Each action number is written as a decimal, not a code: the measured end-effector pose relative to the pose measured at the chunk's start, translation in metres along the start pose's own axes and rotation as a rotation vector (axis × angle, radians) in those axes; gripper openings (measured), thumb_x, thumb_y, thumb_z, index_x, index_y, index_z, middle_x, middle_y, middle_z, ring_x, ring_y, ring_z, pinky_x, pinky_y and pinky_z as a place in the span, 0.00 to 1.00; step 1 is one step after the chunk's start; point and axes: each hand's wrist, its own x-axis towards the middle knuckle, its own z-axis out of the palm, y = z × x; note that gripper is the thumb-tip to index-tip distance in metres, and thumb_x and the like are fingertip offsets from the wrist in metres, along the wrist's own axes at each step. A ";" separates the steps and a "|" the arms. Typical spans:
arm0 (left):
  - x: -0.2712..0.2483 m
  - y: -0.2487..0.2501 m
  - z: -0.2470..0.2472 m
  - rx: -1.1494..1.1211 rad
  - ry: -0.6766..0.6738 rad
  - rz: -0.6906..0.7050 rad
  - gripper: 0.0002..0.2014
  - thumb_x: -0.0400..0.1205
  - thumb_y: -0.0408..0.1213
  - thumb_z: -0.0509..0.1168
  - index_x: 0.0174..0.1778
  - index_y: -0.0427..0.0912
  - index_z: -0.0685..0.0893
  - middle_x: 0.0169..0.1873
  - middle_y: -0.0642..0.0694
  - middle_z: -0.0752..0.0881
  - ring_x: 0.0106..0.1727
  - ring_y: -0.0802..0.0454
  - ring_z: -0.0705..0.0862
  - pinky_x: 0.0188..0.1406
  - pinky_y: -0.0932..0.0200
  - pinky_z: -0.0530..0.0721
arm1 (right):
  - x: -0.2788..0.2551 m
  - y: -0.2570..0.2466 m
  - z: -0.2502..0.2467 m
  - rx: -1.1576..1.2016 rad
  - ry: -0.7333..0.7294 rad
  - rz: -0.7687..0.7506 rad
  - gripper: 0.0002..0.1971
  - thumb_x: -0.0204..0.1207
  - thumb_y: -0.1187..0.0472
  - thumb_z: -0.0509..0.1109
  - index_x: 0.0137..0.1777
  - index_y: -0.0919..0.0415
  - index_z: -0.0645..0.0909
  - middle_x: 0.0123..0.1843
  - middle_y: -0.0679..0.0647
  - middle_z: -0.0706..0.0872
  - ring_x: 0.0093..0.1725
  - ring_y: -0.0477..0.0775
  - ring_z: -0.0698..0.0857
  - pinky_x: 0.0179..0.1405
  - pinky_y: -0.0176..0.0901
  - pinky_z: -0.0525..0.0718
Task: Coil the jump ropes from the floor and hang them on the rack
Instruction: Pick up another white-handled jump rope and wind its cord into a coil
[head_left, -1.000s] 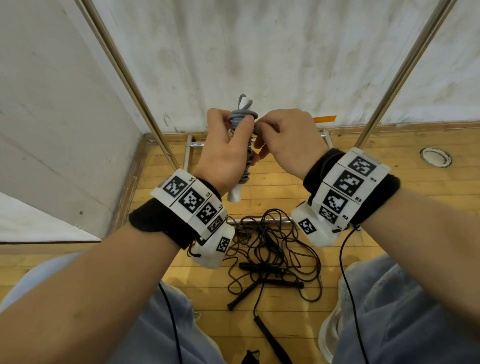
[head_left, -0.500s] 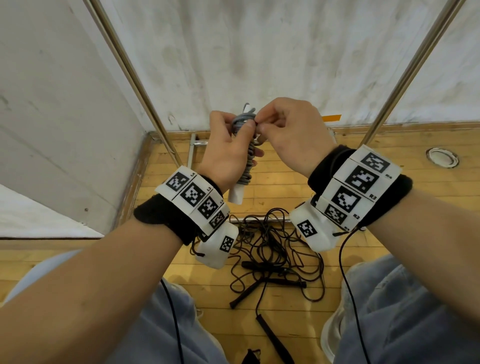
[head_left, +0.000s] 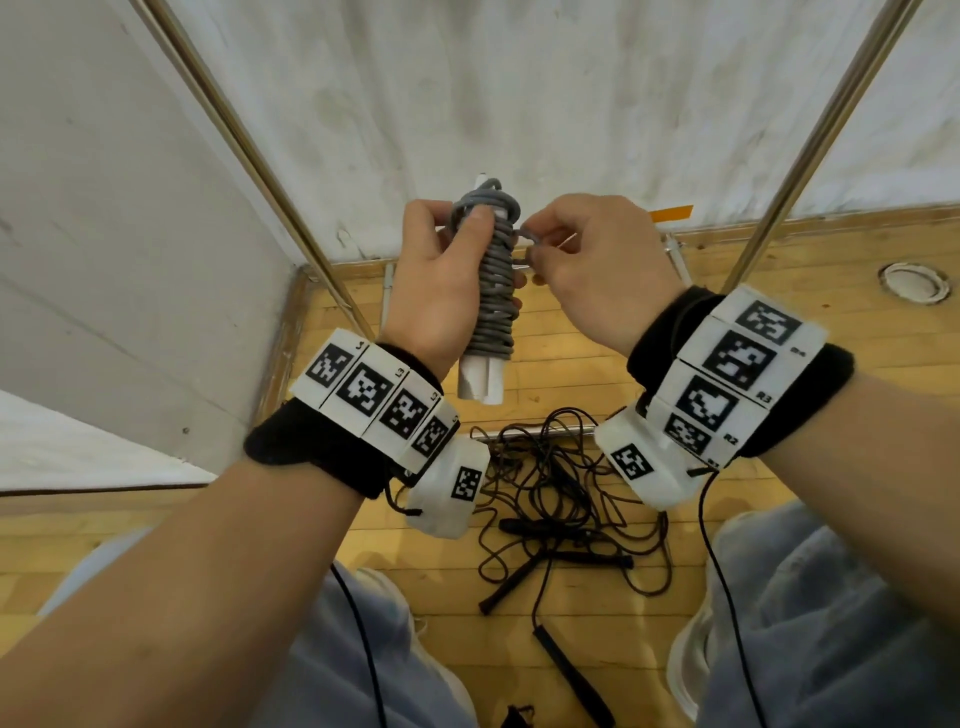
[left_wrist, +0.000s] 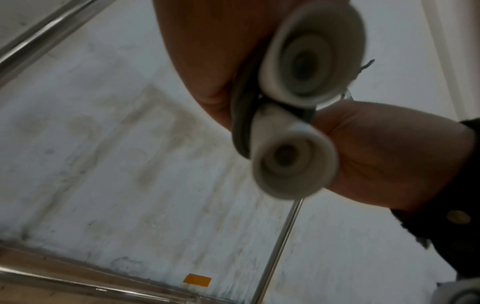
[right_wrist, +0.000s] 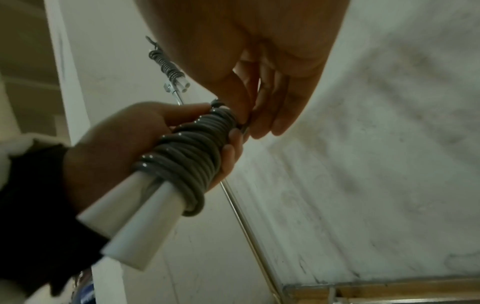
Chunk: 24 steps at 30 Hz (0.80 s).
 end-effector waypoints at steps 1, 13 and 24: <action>0.000 0.000 0.001 0.024 -0.001 0.005 0.05 0.87 0.35 0.58 0.49 0.42 0.68 0.40 0.39 0.83 0.29 0.47 0.85 0.27 0.50 0.84 | -0.001 0.001 0.000 -0.041 0.016 -0.017 0.08 0.77 0.65 0.66 0.52 0.58 0.85 0.42 0.47 0.83 0.44 0.49 0.84 0.50 0.43 0.83; 0.000 -0.008 0.000 0.319 -0.002 0.101 0.08 0.86 0.35 0.59 0.46 0.50 0.67 0.46 0.39 0.84 0.33 0.47 0.87 0.32 0.39 0.86 | -0.004 0.001 0.008 -0.065 0.114 -0.055 0.08 0.77 0.62 0.69 0.50 0.61 0.89 0.43 0.53 0.89 0.42 0.52 0.87 0.49 0.48 0.86; -0.007 0.000 -0.004 0.446 -0.111 0.118 0.16 0.75 0.38 0.69 0.47 0.45 0.67 0.41 0.32 0.84 0.31 0.40 0.83 0.27 0.41 0.83 | 0.002 0.002 0.000 0.233 0.018 0.027 0.11 0.71 0.63 0.75 0.50 0.51 0.80 0.35 0.47 0.87 0.40 0.49 0.88 0.48 0.41 0.86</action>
